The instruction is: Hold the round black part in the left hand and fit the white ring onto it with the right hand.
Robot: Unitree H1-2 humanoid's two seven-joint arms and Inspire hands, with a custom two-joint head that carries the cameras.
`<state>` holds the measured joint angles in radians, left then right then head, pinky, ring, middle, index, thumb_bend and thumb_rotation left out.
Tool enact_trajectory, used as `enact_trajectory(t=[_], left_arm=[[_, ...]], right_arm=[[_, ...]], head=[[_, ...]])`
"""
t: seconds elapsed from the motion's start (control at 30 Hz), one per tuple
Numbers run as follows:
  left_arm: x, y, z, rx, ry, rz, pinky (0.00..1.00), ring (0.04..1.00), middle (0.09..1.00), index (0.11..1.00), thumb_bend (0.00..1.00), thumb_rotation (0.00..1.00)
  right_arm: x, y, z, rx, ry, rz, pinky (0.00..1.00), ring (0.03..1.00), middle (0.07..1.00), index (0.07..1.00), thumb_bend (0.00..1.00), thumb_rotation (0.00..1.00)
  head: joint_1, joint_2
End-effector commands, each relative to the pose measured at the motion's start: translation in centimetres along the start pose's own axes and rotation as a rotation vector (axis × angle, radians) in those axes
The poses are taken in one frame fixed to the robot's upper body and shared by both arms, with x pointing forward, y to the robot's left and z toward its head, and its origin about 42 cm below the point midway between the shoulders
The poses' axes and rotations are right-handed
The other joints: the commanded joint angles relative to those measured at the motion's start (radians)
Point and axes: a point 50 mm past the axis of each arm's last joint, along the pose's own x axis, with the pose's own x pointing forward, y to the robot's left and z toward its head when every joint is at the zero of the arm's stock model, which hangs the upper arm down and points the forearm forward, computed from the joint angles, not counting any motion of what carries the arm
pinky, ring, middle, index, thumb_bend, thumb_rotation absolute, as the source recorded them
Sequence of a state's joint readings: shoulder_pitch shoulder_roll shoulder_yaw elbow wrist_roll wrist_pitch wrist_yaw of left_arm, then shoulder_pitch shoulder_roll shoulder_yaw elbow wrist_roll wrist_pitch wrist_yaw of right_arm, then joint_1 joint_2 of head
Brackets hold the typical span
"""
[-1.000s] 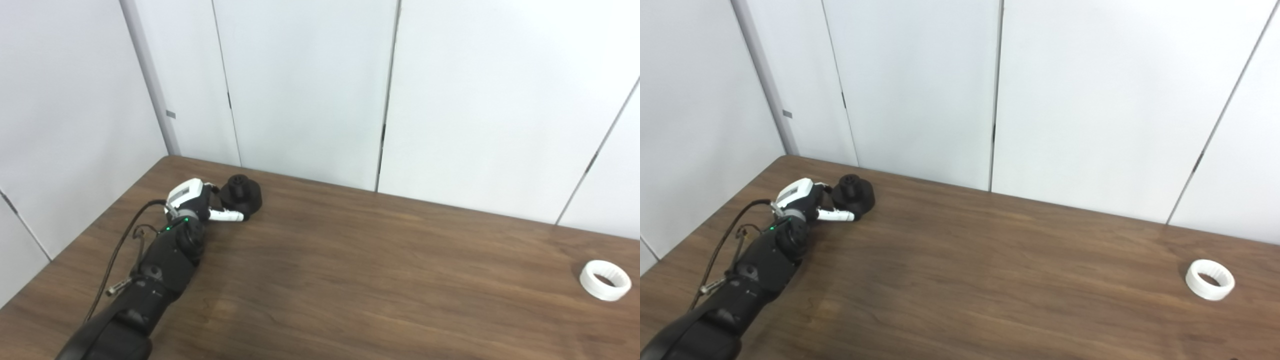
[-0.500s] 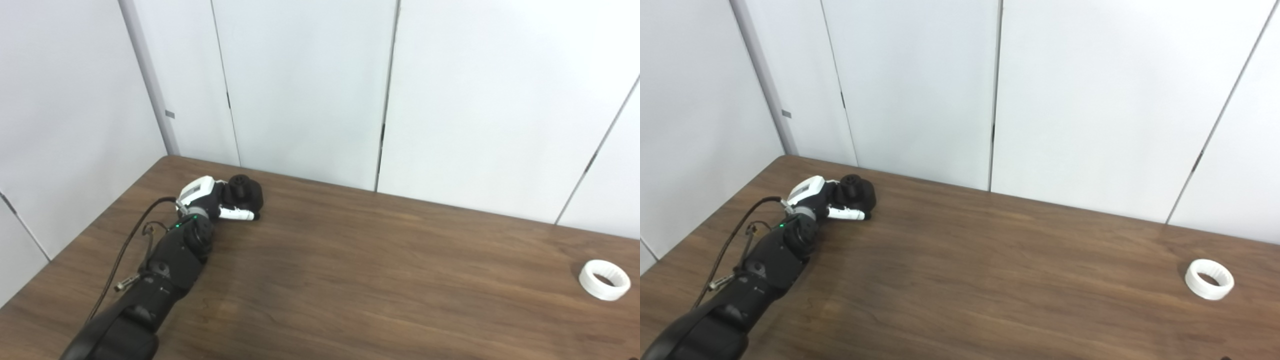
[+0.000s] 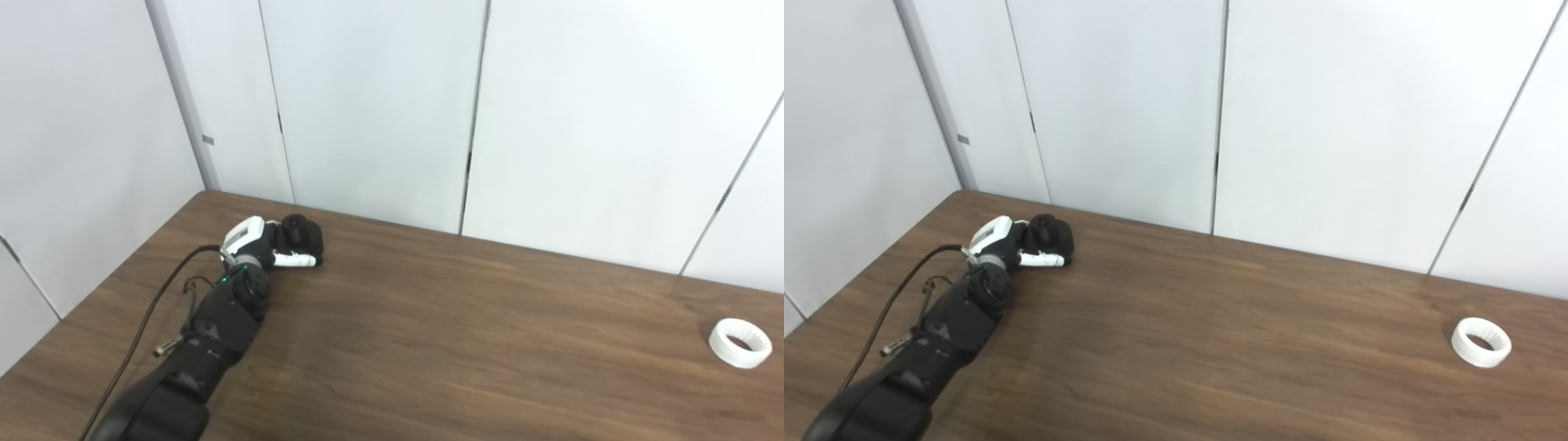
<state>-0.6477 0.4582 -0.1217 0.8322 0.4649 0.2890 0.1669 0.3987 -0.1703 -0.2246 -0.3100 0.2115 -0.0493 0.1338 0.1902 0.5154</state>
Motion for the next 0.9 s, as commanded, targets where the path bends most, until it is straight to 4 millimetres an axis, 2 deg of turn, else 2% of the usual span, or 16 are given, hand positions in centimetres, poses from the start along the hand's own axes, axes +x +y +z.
enact_trajectory(t=[0.0,0.27,0.87], left_arm=[[1.1,2.6,2.1,-0.043,-0.045,0.077,1.0,0.993,0.94,0.825,1.0,0.44],[0.9,1.6,2.2,-0.059,-0.042,0.088,1.0,0.987,0.93,0.82,1.0,0.45],[0.9,-0.3,1.3,-0.048,0.013,0.076,1.0,0.983,0.927,0.816,1.0,0.43]], right_arm=[[0.4,-0.3,1.0,-0.015,-0.067,0.004,0.98,0.938,0.888,0.835,0.56,1.0],[0.5,-0.4,0.9,-0.023,-0.08,0.006,1.0,0.939,0.859,0.798,0.52,1.0],[0.5,-0.5,1.1,-0.026,-0.08,0.003,0.96,0.925,0.846,0.777,0.56,0.96]], head=[[0.003,0.001],[0.002,0.001],[0.014,0.01]])
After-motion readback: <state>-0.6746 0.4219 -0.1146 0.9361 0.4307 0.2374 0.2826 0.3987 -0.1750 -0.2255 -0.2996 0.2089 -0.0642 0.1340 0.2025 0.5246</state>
